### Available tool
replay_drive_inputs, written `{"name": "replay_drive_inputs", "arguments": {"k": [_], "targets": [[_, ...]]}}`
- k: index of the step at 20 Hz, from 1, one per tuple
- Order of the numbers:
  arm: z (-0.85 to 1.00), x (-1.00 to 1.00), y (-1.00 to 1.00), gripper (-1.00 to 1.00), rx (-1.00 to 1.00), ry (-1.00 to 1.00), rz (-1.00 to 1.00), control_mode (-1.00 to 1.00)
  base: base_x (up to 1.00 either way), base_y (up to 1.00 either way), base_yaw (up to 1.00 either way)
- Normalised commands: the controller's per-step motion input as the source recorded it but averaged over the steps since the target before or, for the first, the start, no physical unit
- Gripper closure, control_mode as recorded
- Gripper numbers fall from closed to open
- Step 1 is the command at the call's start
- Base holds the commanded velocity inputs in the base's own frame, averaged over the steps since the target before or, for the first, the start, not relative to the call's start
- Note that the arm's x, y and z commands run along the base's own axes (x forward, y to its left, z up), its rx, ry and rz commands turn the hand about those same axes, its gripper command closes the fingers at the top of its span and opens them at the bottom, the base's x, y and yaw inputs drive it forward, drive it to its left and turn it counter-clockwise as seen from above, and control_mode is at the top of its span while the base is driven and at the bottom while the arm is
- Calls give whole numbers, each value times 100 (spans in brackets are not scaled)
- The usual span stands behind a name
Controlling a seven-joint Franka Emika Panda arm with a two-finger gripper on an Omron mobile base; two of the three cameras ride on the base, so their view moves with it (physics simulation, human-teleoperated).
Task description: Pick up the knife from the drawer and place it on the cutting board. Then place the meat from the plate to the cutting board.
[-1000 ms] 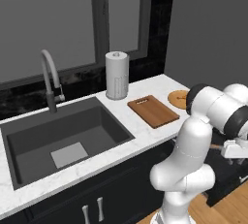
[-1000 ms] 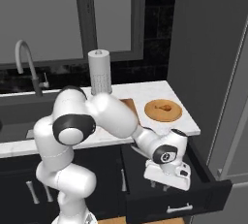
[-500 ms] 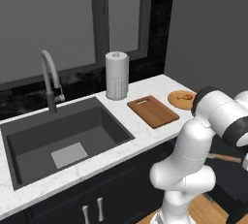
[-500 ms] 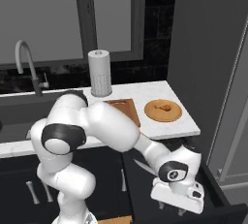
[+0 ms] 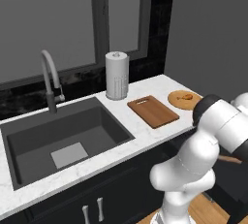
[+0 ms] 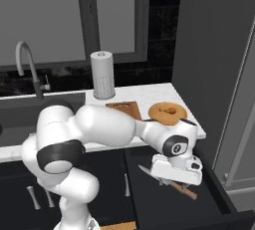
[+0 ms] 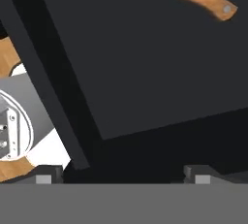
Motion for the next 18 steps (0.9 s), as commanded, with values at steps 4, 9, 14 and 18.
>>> {"name": "replay_drive_inputs", "arguments": {"k": [4,9,14,18], "targets": [[-24,38,26,-100,0,0,23,-100,0,0,0],[-20,33,0,-100,0,-3,21,-100,0,0,0],[-21,6,-13,-100,2,-6,24,-100,0,0,0],[-19,8,-6,-100,7,-6,19,-100,0,0,0]]}}
